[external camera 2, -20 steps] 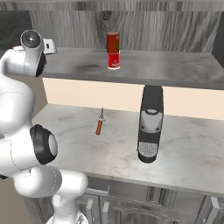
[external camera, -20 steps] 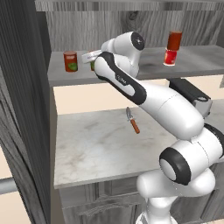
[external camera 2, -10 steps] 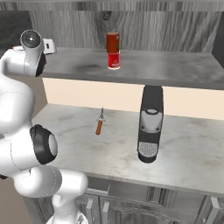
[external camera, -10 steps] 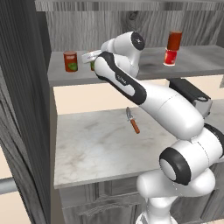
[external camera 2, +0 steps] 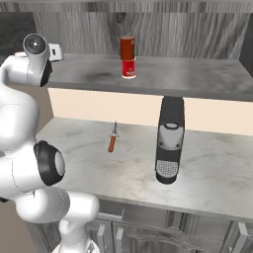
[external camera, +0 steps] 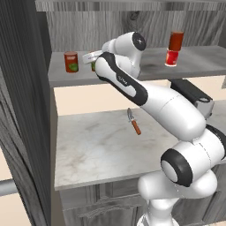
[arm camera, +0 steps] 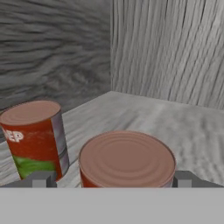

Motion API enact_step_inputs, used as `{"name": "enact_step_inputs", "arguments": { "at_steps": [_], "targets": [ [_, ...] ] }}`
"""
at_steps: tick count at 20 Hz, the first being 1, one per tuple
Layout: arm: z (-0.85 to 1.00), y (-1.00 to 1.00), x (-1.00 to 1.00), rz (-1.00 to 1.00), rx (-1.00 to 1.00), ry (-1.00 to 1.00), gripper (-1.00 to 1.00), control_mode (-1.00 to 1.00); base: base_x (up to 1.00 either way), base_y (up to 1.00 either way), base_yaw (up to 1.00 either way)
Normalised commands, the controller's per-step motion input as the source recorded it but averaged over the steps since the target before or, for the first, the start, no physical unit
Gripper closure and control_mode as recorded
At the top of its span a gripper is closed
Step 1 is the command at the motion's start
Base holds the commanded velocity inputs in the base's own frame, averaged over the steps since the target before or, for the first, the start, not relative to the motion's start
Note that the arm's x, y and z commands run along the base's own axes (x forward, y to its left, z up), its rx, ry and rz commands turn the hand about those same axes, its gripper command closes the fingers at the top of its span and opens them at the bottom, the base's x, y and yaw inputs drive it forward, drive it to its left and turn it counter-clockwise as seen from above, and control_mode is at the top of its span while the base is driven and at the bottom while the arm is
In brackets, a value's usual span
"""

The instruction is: Stack two cans on top of the other two cans in the cabinet.

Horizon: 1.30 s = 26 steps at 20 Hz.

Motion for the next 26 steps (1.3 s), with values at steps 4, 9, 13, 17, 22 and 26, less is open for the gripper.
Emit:
{"name": "enact_step_inputs", "arguments": {
  "at_steps": [4,9,13,17,22,26],
  "targets": [
    [-0.03,0.00,0.00,0.00,0.00,0.00,-1.00,-1.00,0.00,0.00,0.00],
    [-0.09,0.00,0.00,0.00,0.00,0.00,-1.00,-1.00,0.00,0.00,0.00],
    [-0.18,0.00,0.00,0.00,0.00,0.00,-1.00,-1.00,0.00,0.00,0.00],
    [-0.11,0.00,0.00,0.00,0.00,-0.01,-1.00,-1.00,0.00,0.00,0.00],
    [-0.05,0.00,0.01,0.00,0.00,-0.01,-1.00,-1.00,0.00,0.00,0.00],
    [0.00,0.00,0.05,0.00,0.00,0.00,-1.00,-1.00,0.00,0.00,0.00]
  ]
}}
